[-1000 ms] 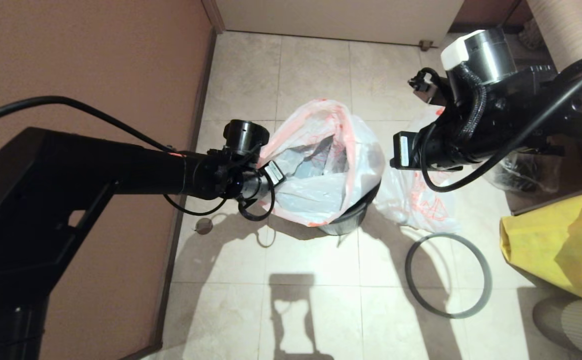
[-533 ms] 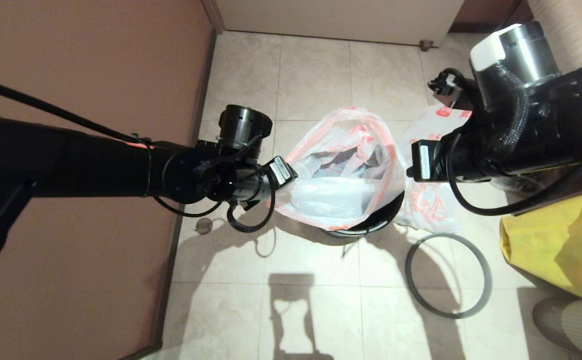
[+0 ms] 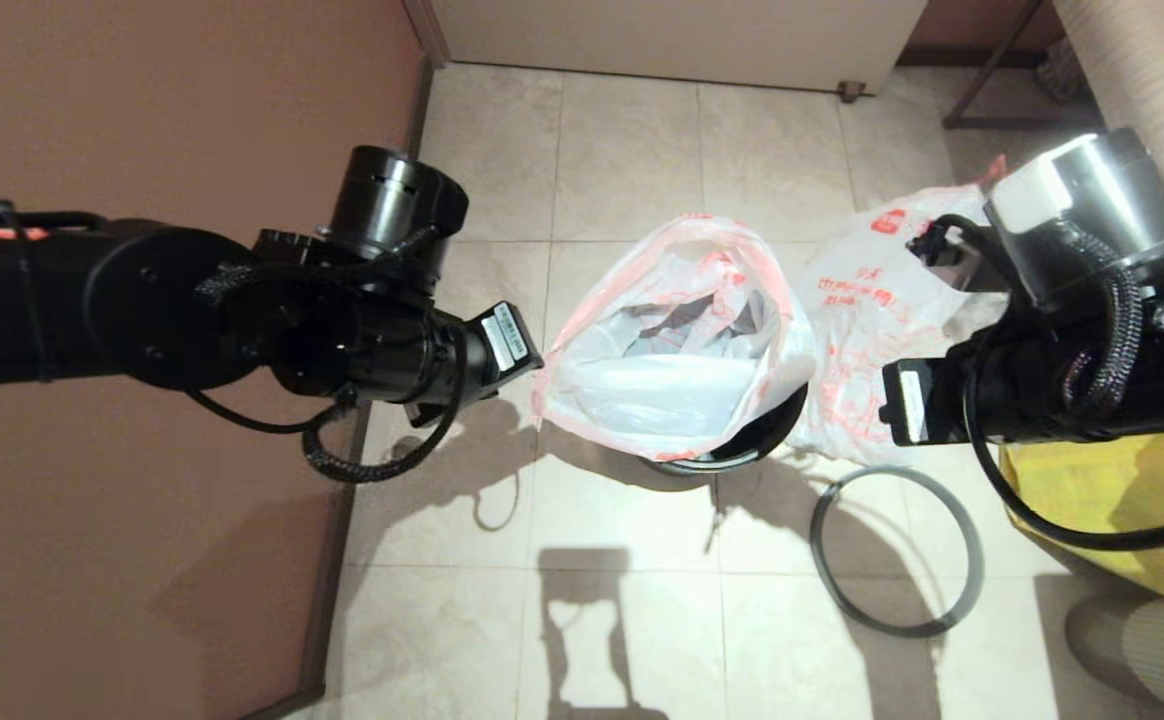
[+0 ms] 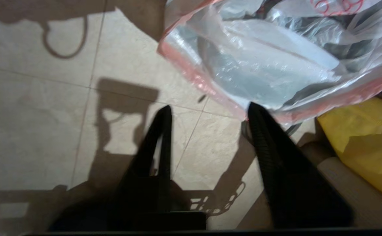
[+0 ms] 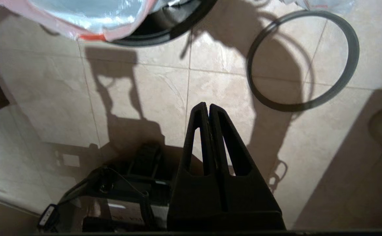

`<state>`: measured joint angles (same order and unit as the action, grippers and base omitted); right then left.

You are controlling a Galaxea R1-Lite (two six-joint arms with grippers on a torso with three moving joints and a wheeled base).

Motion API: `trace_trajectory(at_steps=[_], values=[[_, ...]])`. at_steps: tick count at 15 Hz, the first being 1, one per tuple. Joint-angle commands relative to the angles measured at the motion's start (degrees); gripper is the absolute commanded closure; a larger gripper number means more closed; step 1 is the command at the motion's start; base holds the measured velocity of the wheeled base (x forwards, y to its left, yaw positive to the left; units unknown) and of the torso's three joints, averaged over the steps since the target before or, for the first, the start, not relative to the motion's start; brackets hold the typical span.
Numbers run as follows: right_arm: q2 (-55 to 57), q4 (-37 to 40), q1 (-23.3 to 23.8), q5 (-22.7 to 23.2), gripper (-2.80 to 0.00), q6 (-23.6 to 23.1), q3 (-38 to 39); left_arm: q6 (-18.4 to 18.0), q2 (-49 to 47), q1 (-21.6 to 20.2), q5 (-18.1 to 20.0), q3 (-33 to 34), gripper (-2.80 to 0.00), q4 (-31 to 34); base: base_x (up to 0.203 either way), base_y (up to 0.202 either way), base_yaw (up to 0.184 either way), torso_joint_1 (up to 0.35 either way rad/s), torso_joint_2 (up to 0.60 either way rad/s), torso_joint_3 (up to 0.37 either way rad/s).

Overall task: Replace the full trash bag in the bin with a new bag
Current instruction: Put the new garbage bag on the trash can

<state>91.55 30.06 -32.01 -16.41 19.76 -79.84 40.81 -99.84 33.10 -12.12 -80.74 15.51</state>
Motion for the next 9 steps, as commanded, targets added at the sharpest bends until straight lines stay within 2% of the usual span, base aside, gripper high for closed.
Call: trace_trajectory(at_steps=[1, 3, 6, 8, 9], values=[[-2.54, 2.16, -0.02, -0.28, 0.0, 0.17, 1.16, -0.61, 5.03, -0.07, -0.43, 3.41, 0.0, 0.27, 0.0, 0.0, 0.0, 0.0, 0.0, 0.0], [-6.02, 7.1, -0.32, -1.17, 0.0, 1.33, 1.48, -3.01, 11.79, -0.11, -1.51, 9.21, 0.0, 0.39, 0.0, 0.0, 0.0, 0.0, 0.0, 0.0], [-9.75, 10.35, 0.1, -4.97, 0.0, 2.05, 3.48, -5.21, 20.14, 0.08, -2.72, 17.5, 0.0, 0.25, 0.0, 0.0, 0.0, 0.0, 0.0, 0.0], [-10.56, 12.25, -0.2, -5.25, 0.0, 1.92, 3.64, -5.68, 22.05, -1.16, -2.9, 20.98, 0.0, 0.36, 0.0, 0.0, 0.0, 0.0, 0.0, 0.0], [-10.41, 12.41, -0.35, -5.28, 0.0, 1.86, 3.66, -7.19, 22.0, -2.03, -2.85, 21.13, 0.0, 0.44, 0.0, 0.0, 0.0, 0.0, 0.0, 0.0]])
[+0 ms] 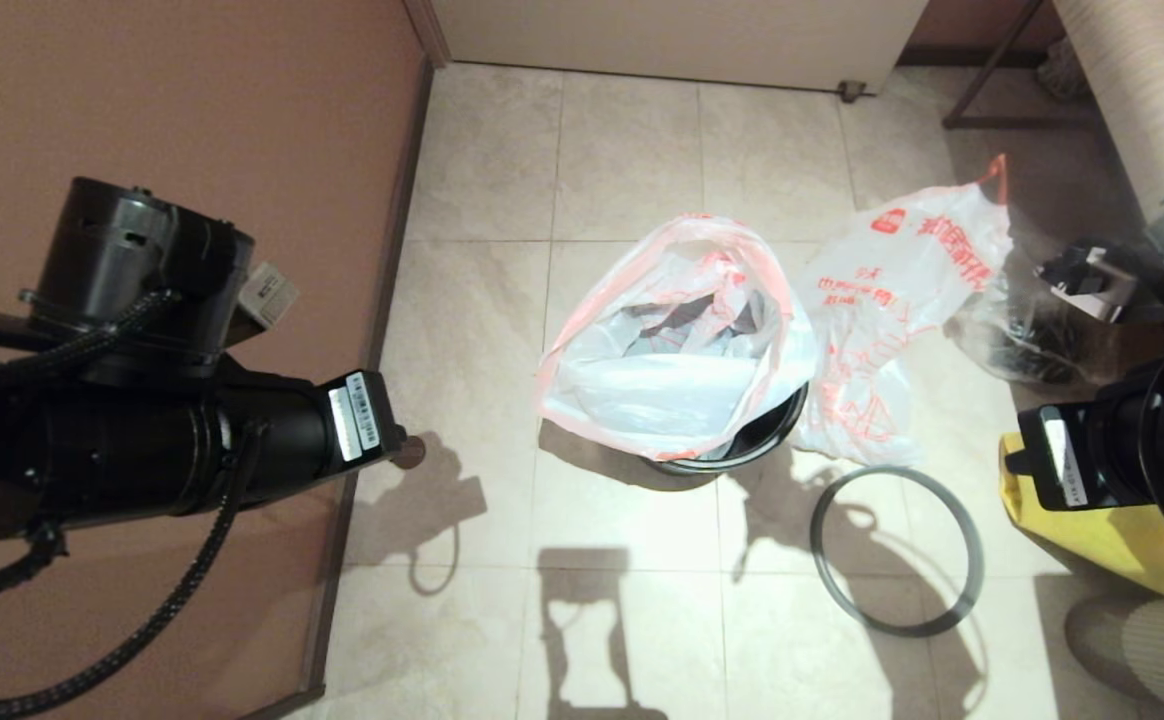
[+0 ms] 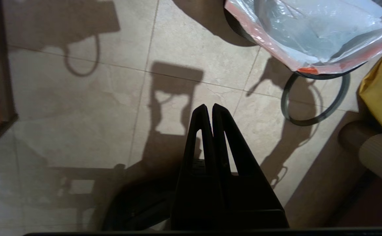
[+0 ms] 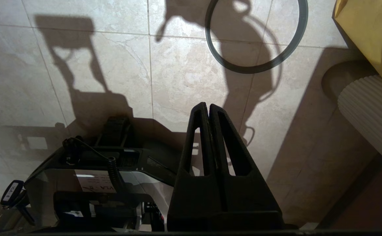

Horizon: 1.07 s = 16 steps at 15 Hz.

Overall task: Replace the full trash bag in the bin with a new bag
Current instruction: Put the new garbage bag on the trash can

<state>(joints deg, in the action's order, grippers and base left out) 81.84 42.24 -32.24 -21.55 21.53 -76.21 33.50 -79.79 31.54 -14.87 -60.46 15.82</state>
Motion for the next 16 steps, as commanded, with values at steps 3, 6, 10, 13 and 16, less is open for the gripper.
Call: trace_trajectory(at_steps=[3, 6, 10, 13, 16], values=[[0.18, 0.33, -0.11, -1.35, 0.0, 0.17, 1.13, -4.06, 3.11, -2.29, -0.87, 2.27, 0.0, 0.54, 0.0, 0.0, 0.0, 0.0, 0.0, 0.0], [2.17, 0.05, -0.18, -2.7, 0.0, 0.18, 0.99, -5.44, 8.49, -2.12, -4.27, 5.61, 0.0, 2.6, 0.0, 0.0, 0.0, 0.0, 0.0, 0.0], [7.14, -0.35, -1.43, -2.99, 0.0, 0.02, -2.38, -6.07, 10.2, -0.74, -4.7, 6.16, 0.0, 2.2, 0.0, 0.0, 0.0, 0.0, 0.0, 0.0], [12.42, -0.39, -2.25, -4.09, -0.51, -0.85, -10.11, -6.23, 5.53, 2.76, -4.95, 3.52, 0.0, 0.04, 0.0, 0.0, 0.0, 0.0, 0.0, 0.0], [16.68, -0.36, -5.05, -5.13, -2.8, -1.12, -14.69, -9.6, -1.52, 4.45, -5.49, -0.03, 0.0, -3.78, 0.0, 0.0, 0.0, 0.0, 0.0, 0.0]])
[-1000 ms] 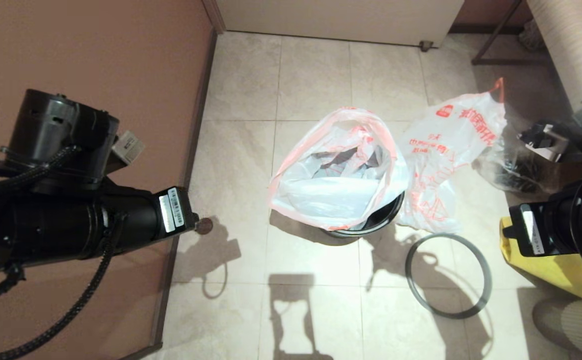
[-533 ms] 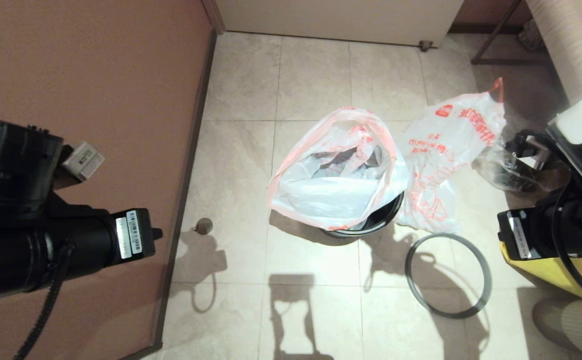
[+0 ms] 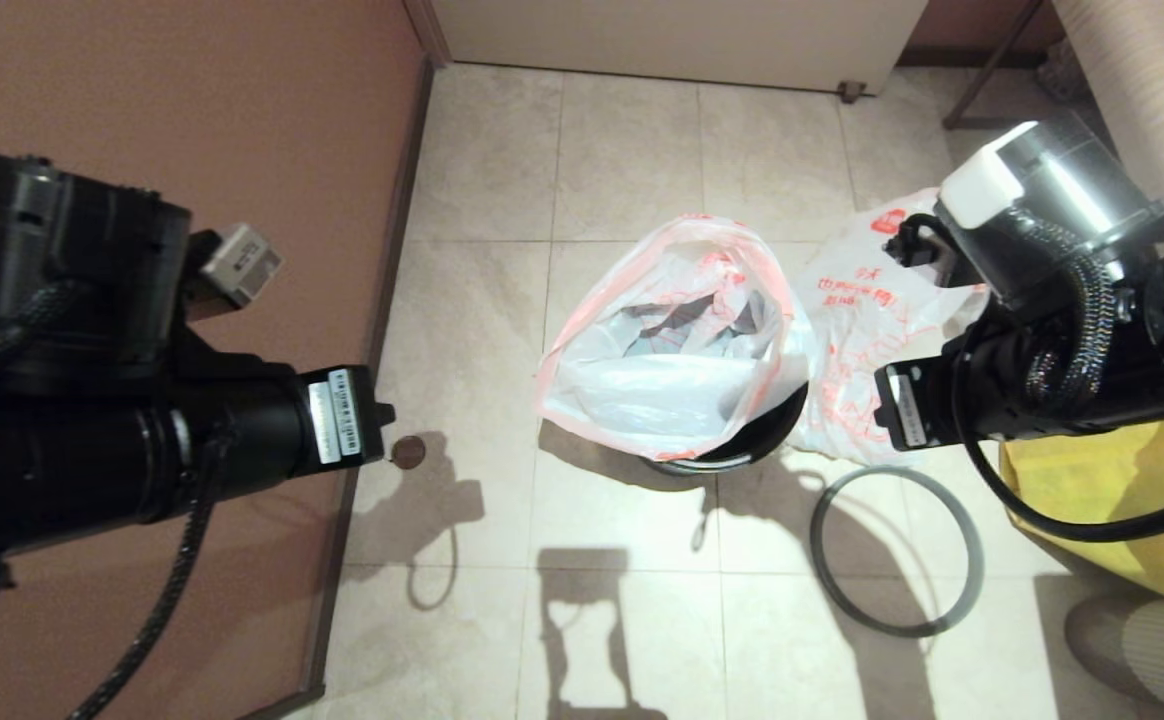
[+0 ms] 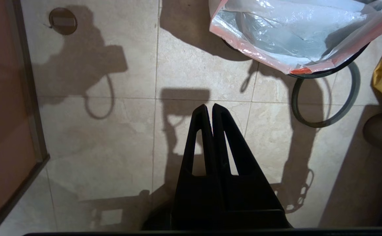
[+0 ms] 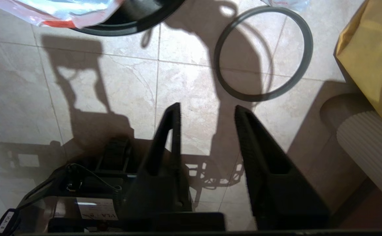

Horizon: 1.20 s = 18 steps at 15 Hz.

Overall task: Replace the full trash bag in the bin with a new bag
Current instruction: Put the new garbage bag on the trash can

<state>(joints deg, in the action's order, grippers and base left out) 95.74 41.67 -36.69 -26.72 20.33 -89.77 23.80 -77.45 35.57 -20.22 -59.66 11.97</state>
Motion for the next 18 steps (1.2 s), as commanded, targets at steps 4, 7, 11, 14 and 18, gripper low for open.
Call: trace_trajectory(at_steps=[4, 7, 11, 14, 18], values=[[12.74, 0.18, -1.9, -3.3, -2.8, 1.32, -9.97, -5.88, -7.77, -0.24, 1.89, -2.62, 0.0, 0.18, 0.0, 0.0, 0.0, 0.0, 0.0, 0.0], [19.61, 0.24, -1.99, -5.32, -2.8, 2.52, -20.17, -10.48, -9.05, -2.28, 1.79, -6.05, 0.0, 0.24, 0.0, 0.0, 0.0, 0.0, 0.0, 0.0], [21.92, -0.33, -0.75, -7.25, -2.8, 5.49, -23.2, -12.17, -9.57, -2.15, 1.78, -9.4, 0.0, -0.09, 0.0, 0.0, 0.0, 0.0, 0.0, 0.0], [25.55, -3.26, 1.43, -8.3, -2.8, 5.44, -23.34, -10.45, -12.4, 1.77, -3.32, -10.45, 0.0, -0.77, 0.0, 0.0, 0.0, 0.0, 0.0, 0.0], [31.65, -9.69, 3.76, -9.85, -2.8, 4.75, -23.6, -9.71, -14.01, 1.49, -3.59, -10.06, 0.0, -1.69, 0.0, 0.0, 0.0, 0.0, 0.0, 0.0]])
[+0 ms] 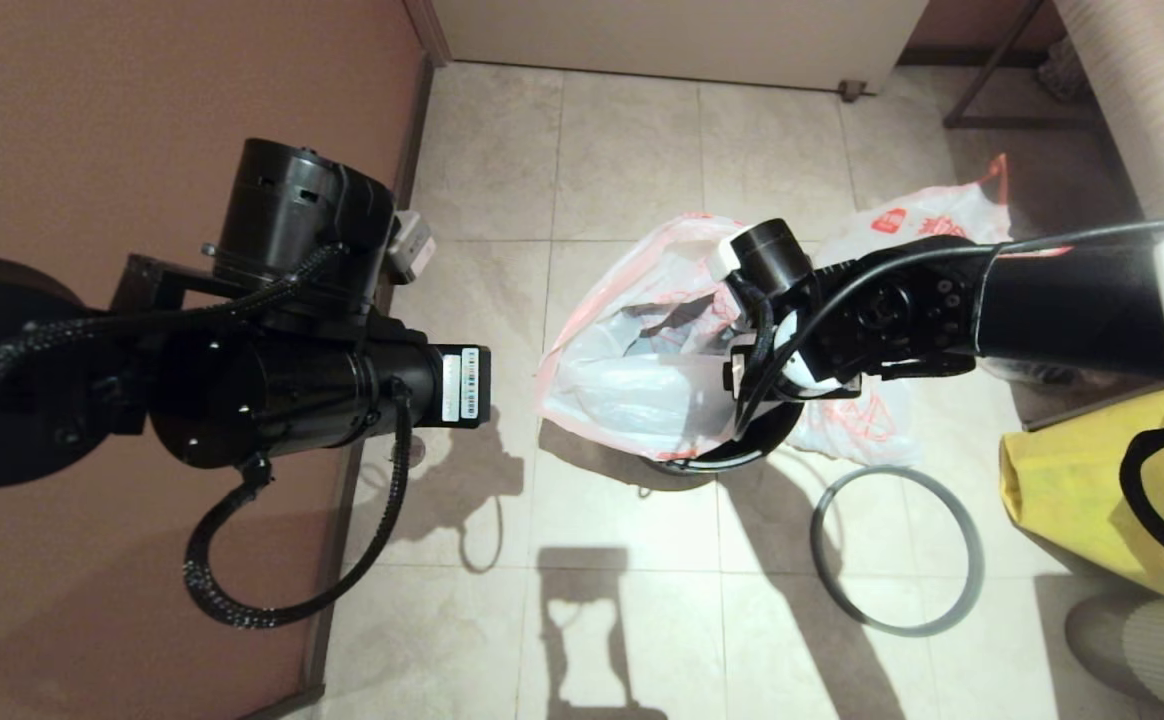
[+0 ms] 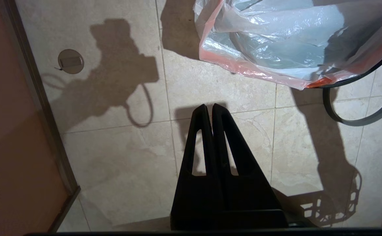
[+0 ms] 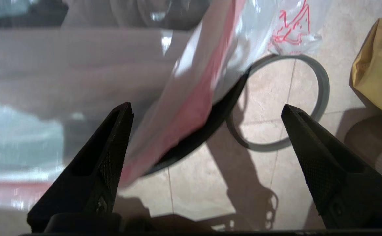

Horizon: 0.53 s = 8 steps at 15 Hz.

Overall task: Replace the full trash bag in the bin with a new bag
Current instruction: Put the new garbage bag on the trash can

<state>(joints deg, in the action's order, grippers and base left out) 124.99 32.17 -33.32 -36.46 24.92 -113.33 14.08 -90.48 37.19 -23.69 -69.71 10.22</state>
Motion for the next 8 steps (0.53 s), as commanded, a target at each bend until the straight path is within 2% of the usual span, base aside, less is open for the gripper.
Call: trace_trajectory(at_steps=[1, 2, 5, 8], values=[[2.89, -5.11, 1.11, -0.48, -2.8, 0.05, -0.04, 0.6, -1.37, -0.28, -0.22, -0.08, 0.0, -0.09, 0.0, 0.0, 0.0, 0.0, 0.0, 0.0], [3.2, -9.46, 2.32, -0.61, 0.0, -0.7, -0.06, 0.69, -1.41, -0.28, -0.3, -0.03, 0.0, -0.63, 0.0, 0.0, 0.0, 0.0, 0.0, 0.0], [3.59, -18.29, 5.95, -0.41, 0.0, -5.29, -0.05, 0.6, -0.23, 0.07, -0.48, 0.18, 0.0, -1.08, 0.0, 0.0, 0.0, 0.0, 0.0, 0.0], [0.71, -17.98, 6.45, -0.3, 0.0, -5.52, 0.03, 0.6, -1.1, 0.8, -0.48, 0.38, 0.0, -1.02, 0.0, 0.0, 0.0, 0.0, 0.0, 0.0]])
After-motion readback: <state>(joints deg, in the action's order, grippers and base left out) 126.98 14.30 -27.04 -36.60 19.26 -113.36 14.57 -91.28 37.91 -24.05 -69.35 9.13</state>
